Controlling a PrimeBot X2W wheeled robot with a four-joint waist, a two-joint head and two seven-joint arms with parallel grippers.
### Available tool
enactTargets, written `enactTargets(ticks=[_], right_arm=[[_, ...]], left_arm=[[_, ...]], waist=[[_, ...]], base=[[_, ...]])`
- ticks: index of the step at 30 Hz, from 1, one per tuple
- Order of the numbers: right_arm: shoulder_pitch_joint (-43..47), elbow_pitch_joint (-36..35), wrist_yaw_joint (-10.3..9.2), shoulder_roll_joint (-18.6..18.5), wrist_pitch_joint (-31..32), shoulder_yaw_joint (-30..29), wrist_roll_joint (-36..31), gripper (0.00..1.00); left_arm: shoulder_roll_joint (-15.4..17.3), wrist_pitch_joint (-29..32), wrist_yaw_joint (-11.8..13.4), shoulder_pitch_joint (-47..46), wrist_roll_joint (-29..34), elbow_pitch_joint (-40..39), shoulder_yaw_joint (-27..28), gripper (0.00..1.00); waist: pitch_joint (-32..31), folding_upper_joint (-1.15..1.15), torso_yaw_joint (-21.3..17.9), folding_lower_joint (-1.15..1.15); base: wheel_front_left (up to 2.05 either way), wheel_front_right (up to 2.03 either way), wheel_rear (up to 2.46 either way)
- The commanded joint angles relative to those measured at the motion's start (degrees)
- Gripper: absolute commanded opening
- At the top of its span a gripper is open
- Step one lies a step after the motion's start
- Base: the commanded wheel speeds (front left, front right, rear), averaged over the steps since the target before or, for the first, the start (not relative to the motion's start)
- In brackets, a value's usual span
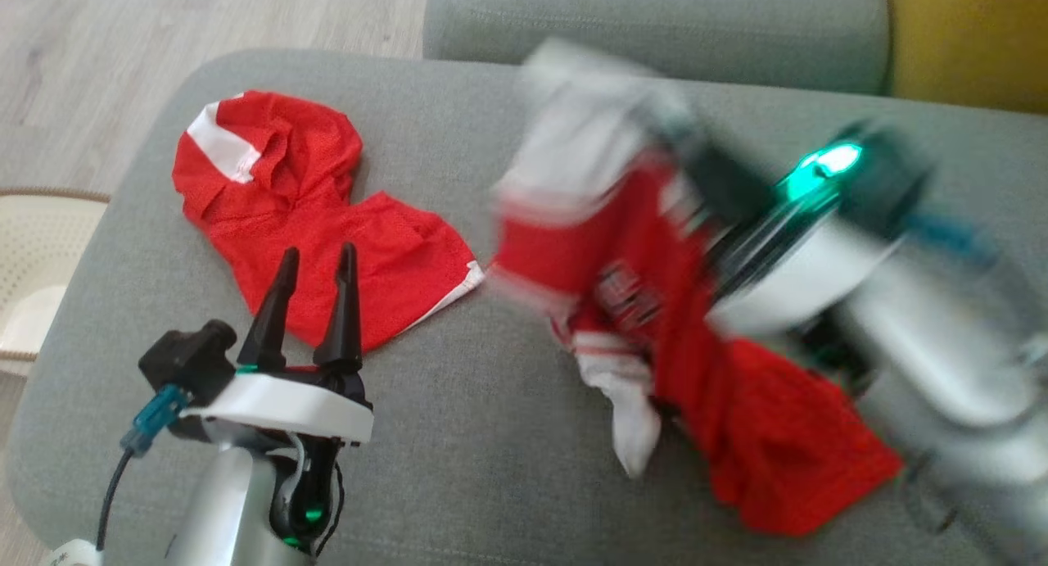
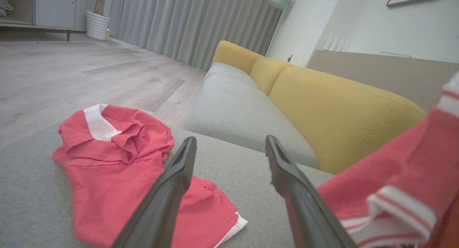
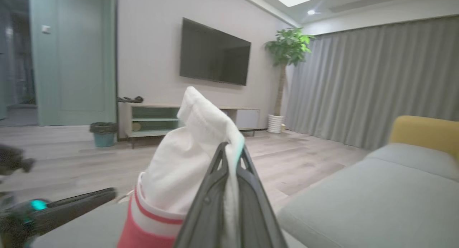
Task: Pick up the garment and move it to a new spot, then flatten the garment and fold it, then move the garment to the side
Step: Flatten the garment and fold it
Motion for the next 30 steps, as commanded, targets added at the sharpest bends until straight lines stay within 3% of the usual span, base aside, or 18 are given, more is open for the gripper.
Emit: enactTargets(ticks=[1,4,10,11,12,17,21,25,30], right_arm=[[-4.1,1.4,-0.05,-2.7,1.1,-3.3,2.0,0.00],[-6.7,5.0,-0.05,-5.4,2.1,-4.1,2.3,0.00],[-17.0,19.7,-0.05,-10.8,3.4,-3.7,2.8,0.00],[-18.9,22.5,-0.05,-11.2,3.2,-3.9,2.6,0.04],[-20.8,25.5,-0.05,-11.3,3.0,-4.4,2.3,1.00],[-27.3,38.4,-0.05,-10.3,2.6,-4.3,-1.2,1.00],[-28.1,44.1,-0.05,-7.6,0.8,-3.7,-2.5,1.00],[-26.7,46.3,-0.05,-5.0,-1.3,-4.2,-2.0,1.00],[-22.9,43.1,-0.05,-2.6,-2.5,-5.9,-1.8,1.00]], left_arm=[[0.5,-0.3,0.0,-2.1,-0.1,-2.4,1.5,1.00],[0.5,-0.3,0.0,-2.4,-0.3,-2.5,1.0,1.00],[0.5,-0.3,0.0,-4.8,-1.1,-2.6,-1.8,1.00],[0.5,-0.3,0.1,-5.2,-1.3,-2.7,-2.2,1.00],[0.5,-0.3,0.2,-5.6,-1.6,-2.8,-2.6,1.00],[0.5,-0.3,0.8,-7.6,-2.2,-2.7,-4.3,1.00],[0.5,-0.3,1.2,-8.3,-2.3,-2.4,-4.3,1.00],[0.5,-0.3,1.2,-8.2,-2.1,-2.3,-3.4,1.00],[0.5,-0.3,1.0,-7.4,-1.6,-2.3,-1.9,1.00]], waist=[[1.3,0.00,0.4,0.00],[2.6,0.00,0.7,0.00],[7.4,0.00,2.6,0.00],[8.2,0.00,2.8,0.00],[9.0,0.00,3.0,0.00],[11.4,0.00,3.4,0.00],[11.2,0.00,2.3,0.00],[9.4,0.00,0.4,0.00],[6.1,0.00,-2.5,0.00]], base=[[0.00,0.00,0.00],[0.00,0.00,0.00],[0.00,0.00,0.00],[0.00,0.00,0.00],[0.00,0.00,0.00],[0.00,0.00,0.00],[0.00,0.00,0.00],[0.00,0.00,0.00],[0.00,0.00,0.00]])
